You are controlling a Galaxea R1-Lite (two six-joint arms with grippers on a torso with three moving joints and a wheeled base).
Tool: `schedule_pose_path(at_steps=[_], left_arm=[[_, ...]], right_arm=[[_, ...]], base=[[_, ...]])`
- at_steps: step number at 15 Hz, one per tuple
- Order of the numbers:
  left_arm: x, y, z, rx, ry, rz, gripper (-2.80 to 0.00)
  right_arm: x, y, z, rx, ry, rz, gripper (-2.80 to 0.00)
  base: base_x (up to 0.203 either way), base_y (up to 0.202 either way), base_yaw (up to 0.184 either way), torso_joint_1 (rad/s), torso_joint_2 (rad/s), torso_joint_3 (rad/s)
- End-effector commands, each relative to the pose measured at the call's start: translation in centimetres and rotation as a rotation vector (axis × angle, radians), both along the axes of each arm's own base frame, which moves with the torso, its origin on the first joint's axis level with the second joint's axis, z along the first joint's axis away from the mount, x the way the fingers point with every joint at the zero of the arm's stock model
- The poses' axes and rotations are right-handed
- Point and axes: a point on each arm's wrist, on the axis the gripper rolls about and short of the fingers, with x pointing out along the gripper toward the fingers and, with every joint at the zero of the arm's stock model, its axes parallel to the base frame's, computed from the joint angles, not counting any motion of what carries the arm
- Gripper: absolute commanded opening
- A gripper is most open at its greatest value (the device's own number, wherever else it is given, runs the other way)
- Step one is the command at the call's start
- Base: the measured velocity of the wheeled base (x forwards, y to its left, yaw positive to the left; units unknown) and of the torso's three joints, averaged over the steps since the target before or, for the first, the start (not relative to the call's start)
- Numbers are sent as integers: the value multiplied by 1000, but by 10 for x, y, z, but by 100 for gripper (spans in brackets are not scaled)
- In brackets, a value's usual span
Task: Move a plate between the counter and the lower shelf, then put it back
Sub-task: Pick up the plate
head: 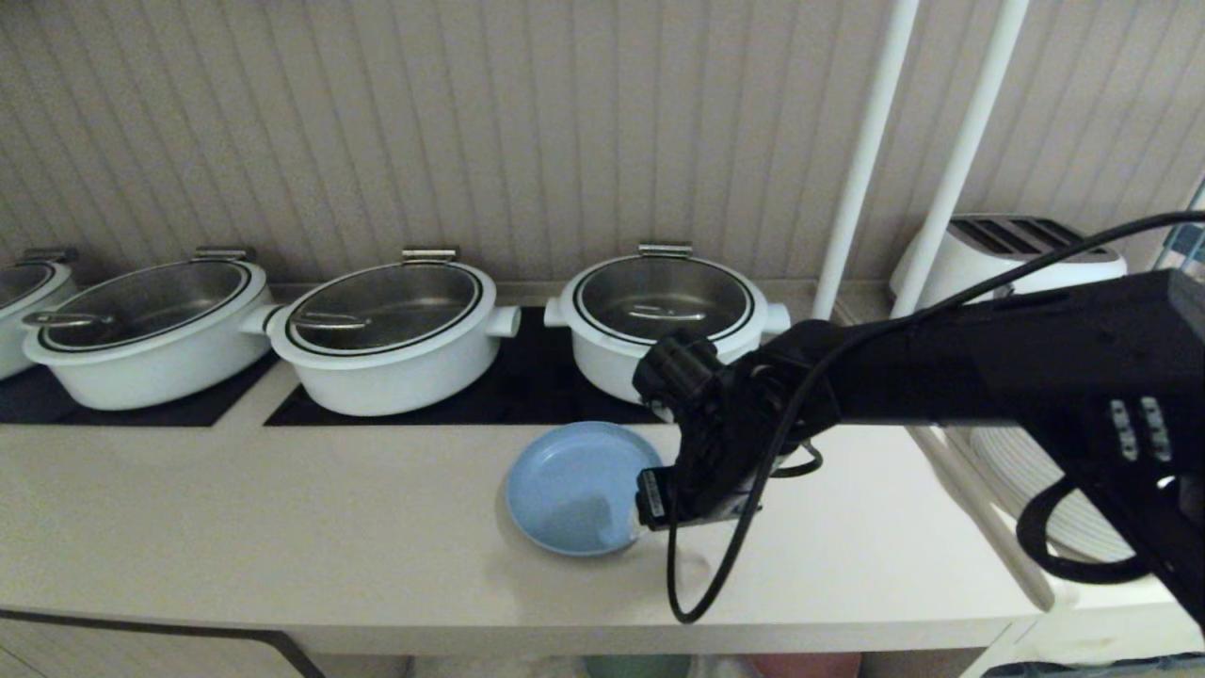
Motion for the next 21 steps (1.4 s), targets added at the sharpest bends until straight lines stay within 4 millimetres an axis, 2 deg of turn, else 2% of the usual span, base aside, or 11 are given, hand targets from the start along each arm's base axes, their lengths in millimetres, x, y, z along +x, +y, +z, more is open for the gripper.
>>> schedule_pose_path(at_steps=[1,5,8,11,13,17,21], left_arm=[[0,0,0,-1,-1,1,-280],[0,0,0,-1,0,1,-280],[0,0,0,-1,0,1,-280],[0,0,0,-1,-2,1,-280],[0,0,0,-1,-1,1,-280],[0,0,0,-1,0,1,-280],[0,0,0,-1,-2,1,-280]], right_arm=[[0,-1,-1,-5,5,1,0],[2,-7,-2,-41,8,42,0],[17,-22,-4,-60,-8,51,0],[32,-23,3,-56,-22,34,0],[42,-20,4,-58,-21,27,0],[43,-17,-3,-69,-10,42,0],[35,4,-11,-53,-31,88,0]], base=[[0,0,0,0,0,0],[0,0,0,0,0,0],[0,0,0,0,0,0],[0,0,0,0,0,0],[0,0,0,0,0,0],[0,0,0,0,0,0],[0,0,0,0,0,0]])
